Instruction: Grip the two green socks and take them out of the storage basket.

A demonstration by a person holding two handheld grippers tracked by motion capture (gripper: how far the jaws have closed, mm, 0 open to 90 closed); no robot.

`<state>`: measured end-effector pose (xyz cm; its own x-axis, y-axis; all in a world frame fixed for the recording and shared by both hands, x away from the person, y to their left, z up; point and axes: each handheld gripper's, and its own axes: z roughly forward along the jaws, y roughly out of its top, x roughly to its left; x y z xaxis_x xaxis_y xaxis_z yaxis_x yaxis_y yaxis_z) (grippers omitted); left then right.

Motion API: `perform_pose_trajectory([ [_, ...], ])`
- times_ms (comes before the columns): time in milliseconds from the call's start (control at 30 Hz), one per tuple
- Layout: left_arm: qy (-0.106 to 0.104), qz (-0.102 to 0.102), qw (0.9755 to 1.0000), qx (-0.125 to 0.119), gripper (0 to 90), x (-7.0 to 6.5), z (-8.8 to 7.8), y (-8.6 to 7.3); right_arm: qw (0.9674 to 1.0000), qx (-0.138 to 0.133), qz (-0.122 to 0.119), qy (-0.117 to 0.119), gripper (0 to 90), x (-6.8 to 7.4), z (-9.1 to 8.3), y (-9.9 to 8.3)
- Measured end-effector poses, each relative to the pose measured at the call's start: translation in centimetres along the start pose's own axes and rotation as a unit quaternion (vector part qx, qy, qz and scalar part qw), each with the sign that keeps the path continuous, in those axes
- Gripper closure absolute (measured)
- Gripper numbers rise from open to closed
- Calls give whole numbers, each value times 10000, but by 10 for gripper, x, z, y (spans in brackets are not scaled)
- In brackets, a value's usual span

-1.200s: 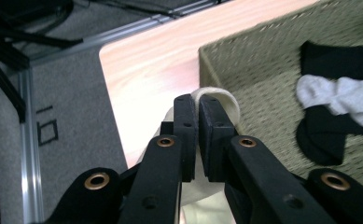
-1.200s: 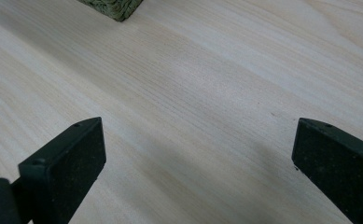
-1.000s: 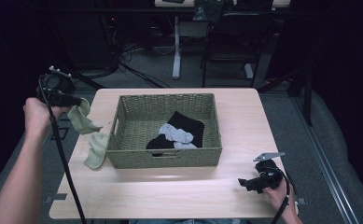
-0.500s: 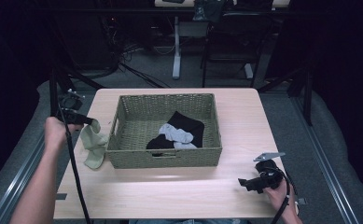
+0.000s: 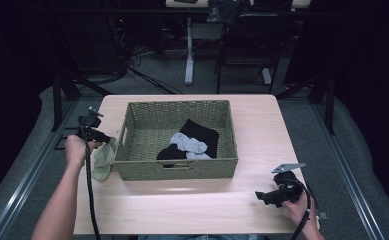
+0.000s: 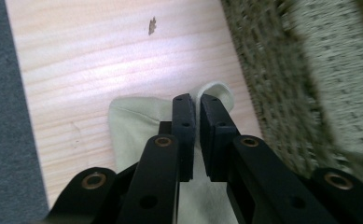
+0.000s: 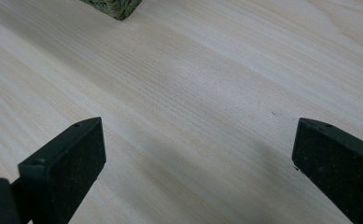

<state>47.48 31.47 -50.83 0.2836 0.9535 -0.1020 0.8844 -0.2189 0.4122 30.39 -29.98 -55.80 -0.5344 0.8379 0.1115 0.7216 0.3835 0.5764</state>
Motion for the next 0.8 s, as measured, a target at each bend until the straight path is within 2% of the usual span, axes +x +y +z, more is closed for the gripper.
perform_pose_trajectory([
  [67,-104,-81,9999,-16,806,2,7,-3,10000,4,2,13,20,0,0,0],
  [133,-215,-181,9996,-82,716,4,12,-6,10000,0,-2,-31,20,0,0,0],
  [233,-341,-292,9988,-217,549,7,9,-9,10000,-37,-4,46,19,0,-1,0],
  [333,-225,-333,9985,-372,319,8,-2,-12,10000,-41,-10,57,19,0,-1,0],
  [433,-129,-385,9973,-616,191,9,-17,-19,10000,8,-28,49,19,0,-1,0],
  [600,8,-286,9949,-965,116,5,-42,-35,10000,-17,-22,41,19,0,-1,0],
  [767,16,-164,9927,-1193,46,-7,-59,-56,10000,-18,-22,39,19,1,0,0],
  [800,11,-122,9929,-1180,41,-10,-62,-61,10000,-20,-21,24,19,1,0,0],
])
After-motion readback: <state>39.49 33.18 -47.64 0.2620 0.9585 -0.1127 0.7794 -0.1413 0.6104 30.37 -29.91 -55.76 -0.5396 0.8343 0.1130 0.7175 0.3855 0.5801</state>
